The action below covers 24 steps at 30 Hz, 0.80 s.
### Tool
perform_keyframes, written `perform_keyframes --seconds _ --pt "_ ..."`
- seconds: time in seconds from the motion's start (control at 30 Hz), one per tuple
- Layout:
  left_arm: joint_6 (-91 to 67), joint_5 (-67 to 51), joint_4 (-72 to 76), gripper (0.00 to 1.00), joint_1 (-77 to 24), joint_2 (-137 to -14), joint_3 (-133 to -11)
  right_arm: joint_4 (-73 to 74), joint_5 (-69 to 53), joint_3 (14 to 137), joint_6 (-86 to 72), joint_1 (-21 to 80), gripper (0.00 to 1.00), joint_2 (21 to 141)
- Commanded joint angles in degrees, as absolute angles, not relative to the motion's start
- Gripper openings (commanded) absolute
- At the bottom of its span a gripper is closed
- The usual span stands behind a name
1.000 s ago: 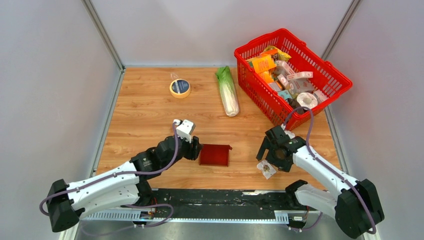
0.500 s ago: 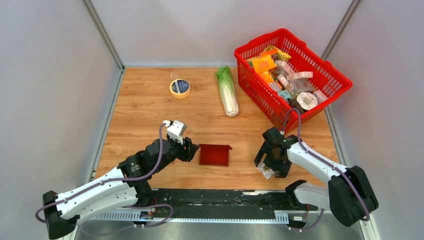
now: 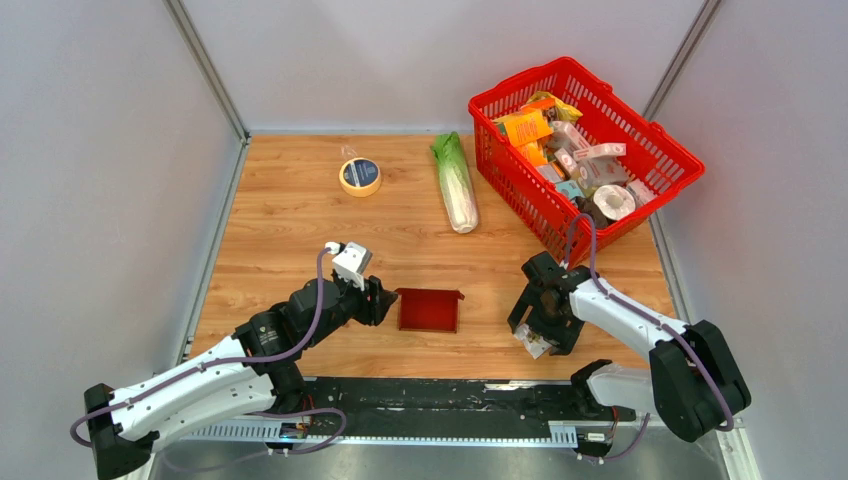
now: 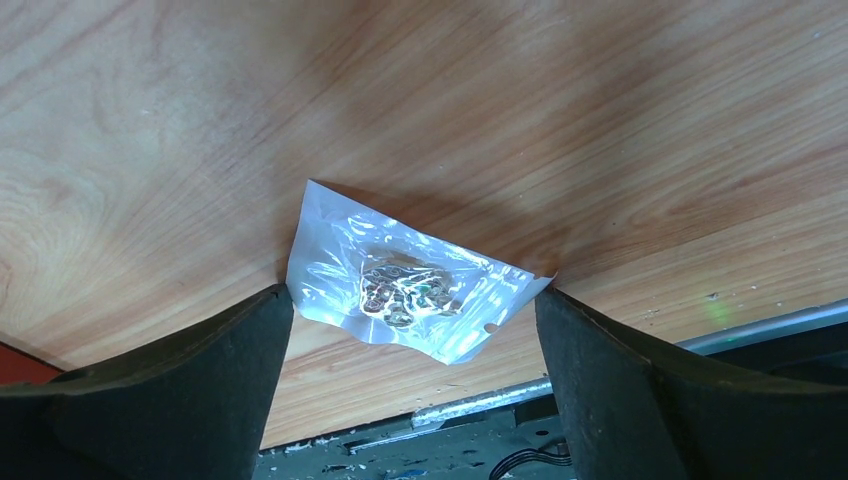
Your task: Fold the paper box
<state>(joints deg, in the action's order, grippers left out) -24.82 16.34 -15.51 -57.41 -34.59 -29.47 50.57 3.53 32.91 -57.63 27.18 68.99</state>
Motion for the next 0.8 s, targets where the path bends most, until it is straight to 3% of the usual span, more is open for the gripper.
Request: perform_keyframes --seconds 0.0,0.07,0.37,0.5,0.77 --pt "-25.31 15.47 -15.64 0.58 -57.57 -34.19 -31.55 42.46 3.08 32.26 -61.61 26.72 0.96 71.54" --pt "-25.75 15.38 -15.64 0.58 -57.57 -34.1 -31.03 41.58 3.42 31.73 -61.79 26.72 0.86 70.93" --pt "-26.37 15.82 -15.21 0.58 -57.57 -33.4 -30.32 44.21 7.99 31.38 -60.47 27.07 0.72 64.25" --pt "-26.19 15.91 -15.82 0.58 -57.57 -34.19 -31.02 44.38 8.79 31.55 -58.72 27.25 0.58 59.96" --pt "-26.63 16.17 -16.08 0.58 -57.57 -34.28 -31.02 41.57 8.52 32.16 -51.68 27.86 0.4 55.63"
